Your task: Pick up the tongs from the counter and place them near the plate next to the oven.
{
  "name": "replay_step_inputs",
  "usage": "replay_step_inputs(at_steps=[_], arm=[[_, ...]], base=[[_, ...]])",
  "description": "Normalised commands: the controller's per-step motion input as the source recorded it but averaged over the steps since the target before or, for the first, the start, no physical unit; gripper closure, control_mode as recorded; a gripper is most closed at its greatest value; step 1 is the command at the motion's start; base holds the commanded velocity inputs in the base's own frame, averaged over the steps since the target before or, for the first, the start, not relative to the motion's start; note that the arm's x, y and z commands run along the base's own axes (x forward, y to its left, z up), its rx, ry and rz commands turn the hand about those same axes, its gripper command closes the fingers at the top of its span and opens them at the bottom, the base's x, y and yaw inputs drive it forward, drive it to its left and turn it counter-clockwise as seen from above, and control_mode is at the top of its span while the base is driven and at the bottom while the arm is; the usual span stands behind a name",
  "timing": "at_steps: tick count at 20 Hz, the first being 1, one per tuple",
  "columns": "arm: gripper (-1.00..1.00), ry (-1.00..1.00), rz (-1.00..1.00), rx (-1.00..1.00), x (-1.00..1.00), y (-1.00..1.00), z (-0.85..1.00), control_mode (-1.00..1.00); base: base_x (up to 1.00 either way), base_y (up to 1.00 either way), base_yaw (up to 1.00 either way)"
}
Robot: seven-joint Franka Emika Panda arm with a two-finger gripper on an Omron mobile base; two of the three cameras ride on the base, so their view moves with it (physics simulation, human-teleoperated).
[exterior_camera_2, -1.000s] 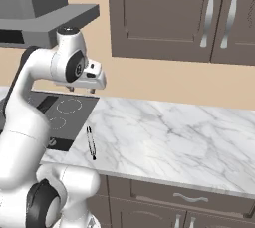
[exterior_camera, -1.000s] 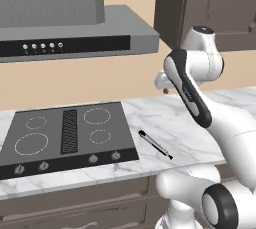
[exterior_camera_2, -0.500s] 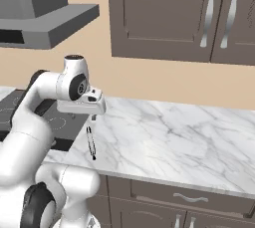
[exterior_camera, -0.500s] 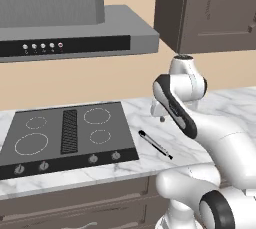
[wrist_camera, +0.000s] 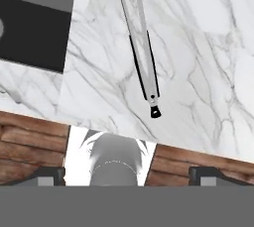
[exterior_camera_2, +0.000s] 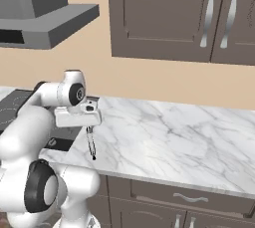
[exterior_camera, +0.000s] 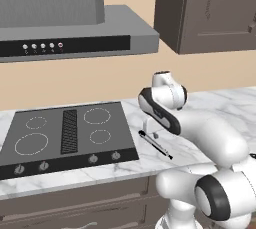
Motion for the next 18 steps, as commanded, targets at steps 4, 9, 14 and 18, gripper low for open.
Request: replay_step_inputs(at_steps=[4, 9, 14, 18], arm=[[-1.0, 0.0, 0.13, -0.05, -0.01, 0.02, -0.28, -1.0], [-1.0, 0.0, 0.06, -0.01, 0.03, 0.02, -0.29, -1.0], [-1.0, 0.0, 0.0, 0.0, 0.33, -0.03, -0.2, -1.0], [-1.0, 0.0, 0.0, 0.01, 0.3, -0.04, -0.2, -1.0]], base=[[0.0, 0.0, 0.0], [0.0, 0.0, 0.0], [0.0, 0.0, 0.0], [0.0, 0.0, 0.0]])
